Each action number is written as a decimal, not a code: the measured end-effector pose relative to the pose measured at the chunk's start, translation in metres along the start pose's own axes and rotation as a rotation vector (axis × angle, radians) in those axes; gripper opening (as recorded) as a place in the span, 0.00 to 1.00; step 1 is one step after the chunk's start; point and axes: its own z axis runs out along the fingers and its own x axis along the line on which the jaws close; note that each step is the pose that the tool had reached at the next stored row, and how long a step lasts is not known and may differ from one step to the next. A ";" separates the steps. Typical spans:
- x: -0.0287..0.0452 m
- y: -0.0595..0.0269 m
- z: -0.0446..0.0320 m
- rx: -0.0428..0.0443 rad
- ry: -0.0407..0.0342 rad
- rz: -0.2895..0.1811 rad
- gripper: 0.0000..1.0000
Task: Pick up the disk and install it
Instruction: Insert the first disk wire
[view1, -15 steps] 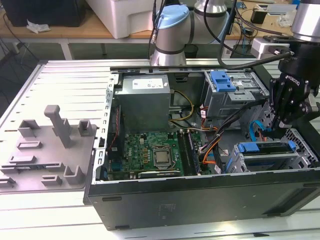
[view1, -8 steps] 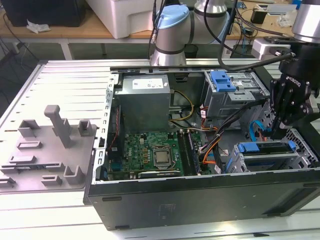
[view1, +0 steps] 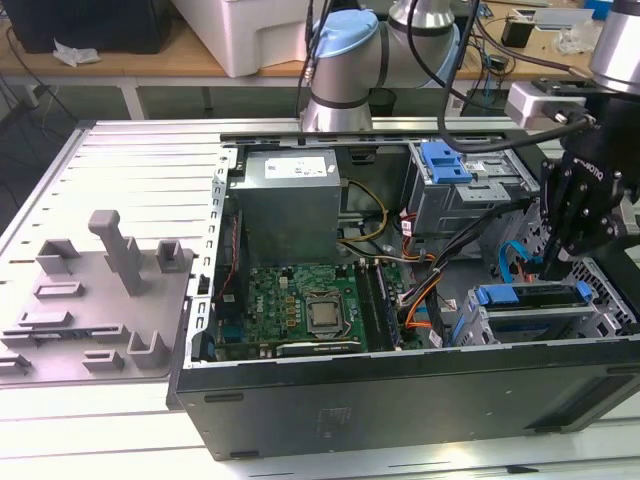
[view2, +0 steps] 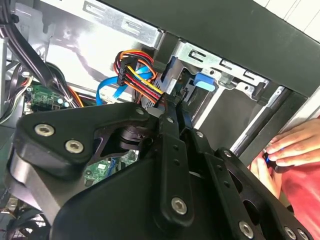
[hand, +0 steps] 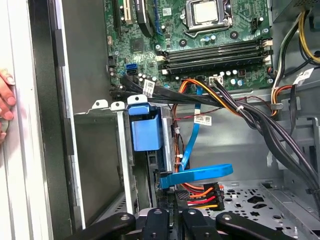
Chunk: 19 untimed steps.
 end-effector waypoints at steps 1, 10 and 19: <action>0.0011 -0.0001 0.0002 0.0001 -0.0030 -0.002 0.17; 0.0062 -0.0004 0.0011 0.0023 -0.0248 -0.026 0.17; 0.0082 0.0014 0.0014 0.0124 -0.0267 -0.086 0.17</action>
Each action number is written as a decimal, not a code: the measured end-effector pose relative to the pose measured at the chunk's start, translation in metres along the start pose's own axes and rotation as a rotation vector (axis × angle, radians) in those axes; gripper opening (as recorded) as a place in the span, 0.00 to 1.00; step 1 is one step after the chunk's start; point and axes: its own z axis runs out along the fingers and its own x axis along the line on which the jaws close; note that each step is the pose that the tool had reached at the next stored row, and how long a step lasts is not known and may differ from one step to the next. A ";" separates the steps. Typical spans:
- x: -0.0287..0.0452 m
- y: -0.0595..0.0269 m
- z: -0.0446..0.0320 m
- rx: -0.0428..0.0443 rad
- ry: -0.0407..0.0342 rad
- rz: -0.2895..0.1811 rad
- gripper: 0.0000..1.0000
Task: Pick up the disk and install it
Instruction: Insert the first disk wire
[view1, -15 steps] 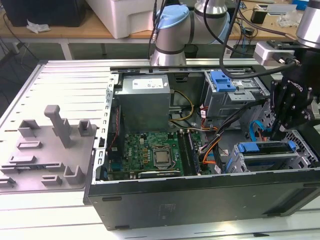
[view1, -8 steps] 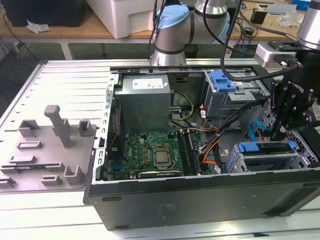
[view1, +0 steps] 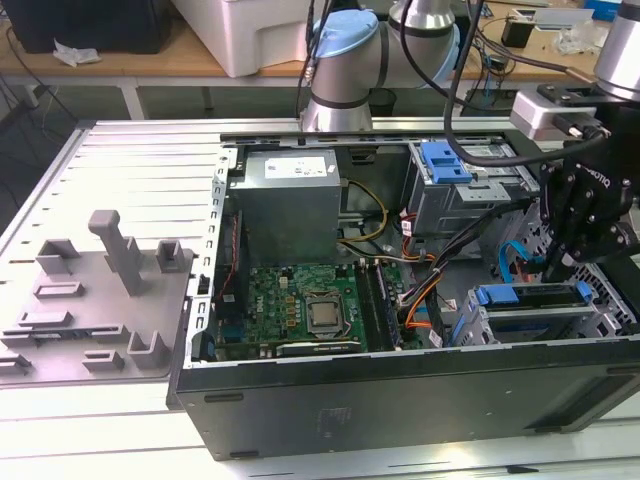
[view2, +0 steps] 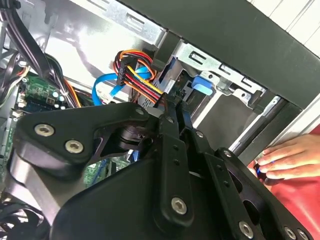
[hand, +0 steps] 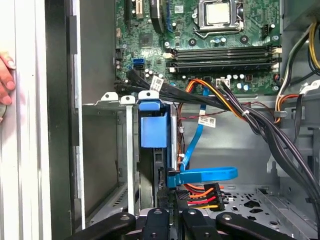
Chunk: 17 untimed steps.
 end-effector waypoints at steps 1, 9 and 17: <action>0.0002 0.0012 0.0000 0.0002 -0.0002 0.000 0.17; 0.0011 0.0033 0.0001 0.0056 -0.0016 -0.035 0.17; 0.0014 0.0033 0.0002 0.0072 -0.0018 -0.046 0.17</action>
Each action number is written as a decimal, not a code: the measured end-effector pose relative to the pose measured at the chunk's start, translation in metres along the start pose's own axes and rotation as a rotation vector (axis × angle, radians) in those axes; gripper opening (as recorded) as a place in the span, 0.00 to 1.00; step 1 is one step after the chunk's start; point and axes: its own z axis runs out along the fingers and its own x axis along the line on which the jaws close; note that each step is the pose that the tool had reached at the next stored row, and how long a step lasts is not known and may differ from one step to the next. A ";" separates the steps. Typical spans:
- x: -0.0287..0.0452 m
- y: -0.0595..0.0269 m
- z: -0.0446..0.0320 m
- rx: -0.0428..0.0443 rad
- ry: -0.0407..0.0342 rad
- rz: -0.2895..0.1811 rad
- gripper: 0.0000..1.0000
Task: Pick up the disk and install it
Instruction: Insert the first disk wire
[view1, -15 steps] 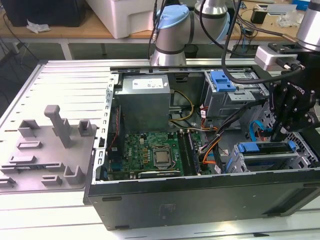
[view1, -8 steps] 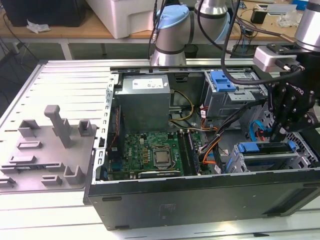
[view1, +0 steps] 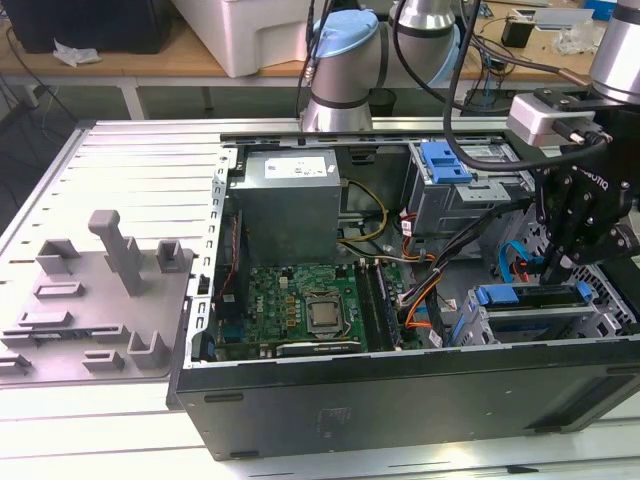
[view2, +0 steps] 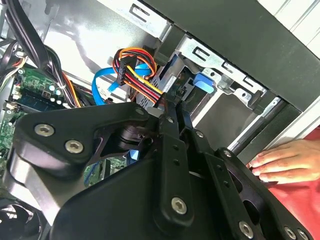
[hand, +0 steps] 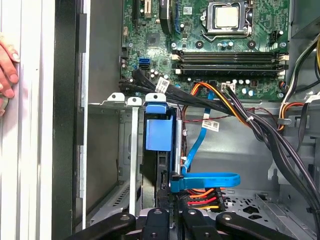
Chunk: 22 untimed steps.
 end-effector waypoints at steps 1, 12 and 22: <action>0.0000 0.0000 0.0000 0.0000 0.0000 0.000 0.17; 0.0049 -0.0009 0.0008 0.0010 -0.0220 0.000 0.17; 0.0065 -0.0027 0.0010 0.0019 -0.0433 0.002 0.17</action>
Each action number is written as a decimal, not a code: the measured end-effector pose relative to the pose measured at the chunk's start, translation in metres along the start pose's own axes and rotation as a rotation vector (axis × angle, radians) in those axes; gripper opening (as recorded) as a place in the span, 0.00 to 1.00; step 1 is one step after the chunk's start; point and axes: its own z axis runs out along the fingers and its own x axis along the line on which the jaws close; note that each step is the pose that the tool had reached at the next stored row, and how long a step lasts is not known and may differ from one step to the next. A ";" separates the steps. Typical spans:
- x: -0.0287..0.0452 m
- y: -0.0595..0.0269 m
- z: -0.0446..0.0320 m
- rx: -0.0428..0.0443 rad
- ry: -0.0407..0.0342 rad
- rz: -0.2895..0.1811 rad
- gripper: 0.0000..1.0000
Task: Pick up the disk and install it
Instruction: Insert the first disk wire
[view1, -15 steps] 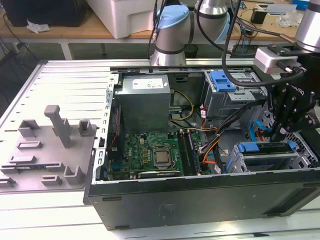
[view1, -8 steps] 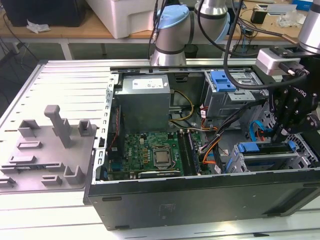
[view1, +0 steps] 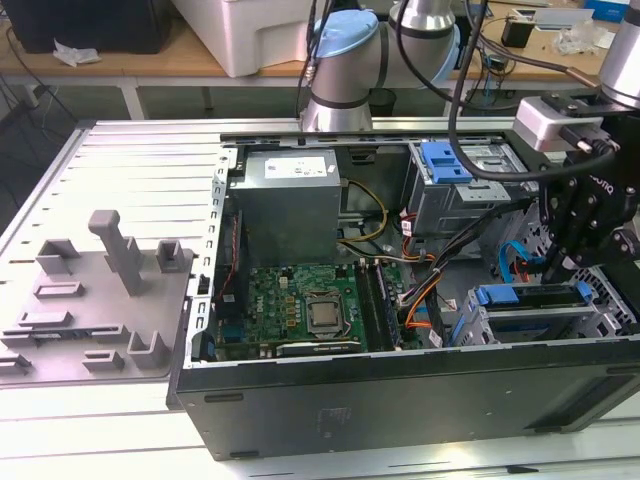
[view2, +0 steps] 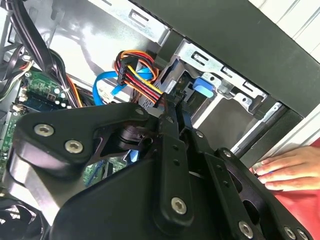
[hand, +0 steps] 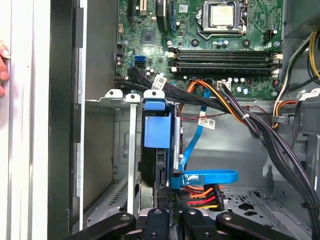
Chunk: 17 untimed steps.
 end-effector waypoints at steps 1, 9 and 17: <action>0.0007 -0.0006 0.0000 0.0001 -0.0037 0.001 0.17; 0.0018 -0.0008 0.0001 0.0008 -0.0223 0.003 0.17; 0.0036 -0.0007 0.0004 0.0011 -0.0294 0.003 0.17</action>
